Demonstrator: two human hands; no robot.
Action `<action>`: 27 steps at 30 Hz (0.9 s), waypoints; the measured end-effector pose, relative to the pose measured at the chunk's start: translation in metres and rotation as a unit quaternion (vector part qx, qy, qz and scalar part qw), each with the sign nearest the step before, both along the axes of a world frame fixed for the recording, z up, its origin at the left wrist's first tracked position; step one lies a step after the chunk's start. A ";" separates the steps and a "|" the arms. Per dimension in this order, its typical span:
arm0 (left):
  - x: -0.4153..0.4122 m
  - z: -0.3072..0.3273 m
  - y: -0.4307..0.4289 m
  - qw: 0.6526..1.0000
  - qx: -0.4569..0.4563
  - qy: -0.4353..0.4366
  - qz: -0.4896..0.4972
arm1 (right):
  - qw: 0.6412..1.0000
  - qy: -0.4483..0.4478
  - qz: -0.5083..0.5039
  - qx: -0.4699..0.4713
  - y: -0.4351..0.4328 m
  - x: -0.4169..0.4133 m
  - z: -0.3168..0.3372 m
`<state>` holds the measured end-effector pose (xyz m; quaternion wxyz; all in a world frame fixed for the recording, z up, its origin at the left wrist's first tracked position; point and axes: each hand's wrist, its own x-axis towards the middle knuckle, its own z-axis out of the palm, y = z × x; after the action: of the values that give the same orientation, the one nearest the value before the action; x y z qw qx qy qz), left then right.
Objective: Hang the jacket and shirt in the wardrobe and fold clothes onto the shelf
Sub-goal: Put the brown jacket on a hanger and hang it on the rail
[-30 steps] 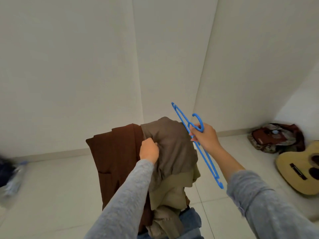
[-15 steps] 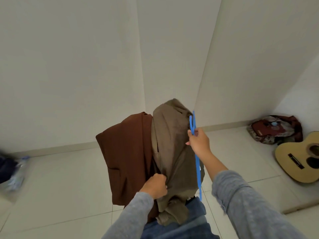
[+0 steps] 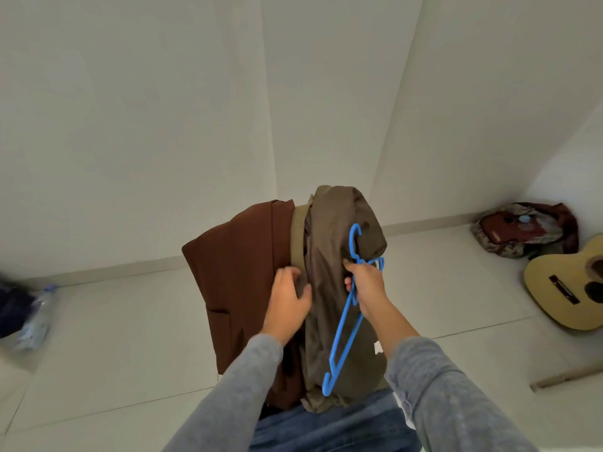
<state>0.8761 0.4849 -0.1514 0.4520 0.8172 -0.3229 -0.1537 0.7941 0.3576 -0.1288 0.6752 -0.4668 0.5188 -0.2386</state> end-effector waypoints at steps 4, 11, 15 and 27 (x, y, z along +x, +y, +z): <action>0.004 0.033 -0.030 0.994 -0.058 0.039 0.082 | 1.000 -0.011 0.003 0.009 -0.006 -0.024 0.008; 0.005 0.051 -0.057 0.962 0.012 0.103 0.254 | 0.998 0.003 0.051 -0.031 -0.016 -0.072 0.023; 0.012 0.053 -0.052 0.973 0.092 0.066 0.201 | 0.994 0.018 0.090 -0.063 -0.009 -0.090 0.028; -0.042 0.110 -0.031 0.991 -0.110 -0.048 0.061 | 0.972 0.145 0.102 -0.157 0.001 -0.108 0.078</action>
<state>0.8336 0.4543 -0.0417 0.5320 0.7870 -0.3086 -0.0499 0.6861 0.3586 -0.0504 0.5317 -0.6471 0.5170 -0.1766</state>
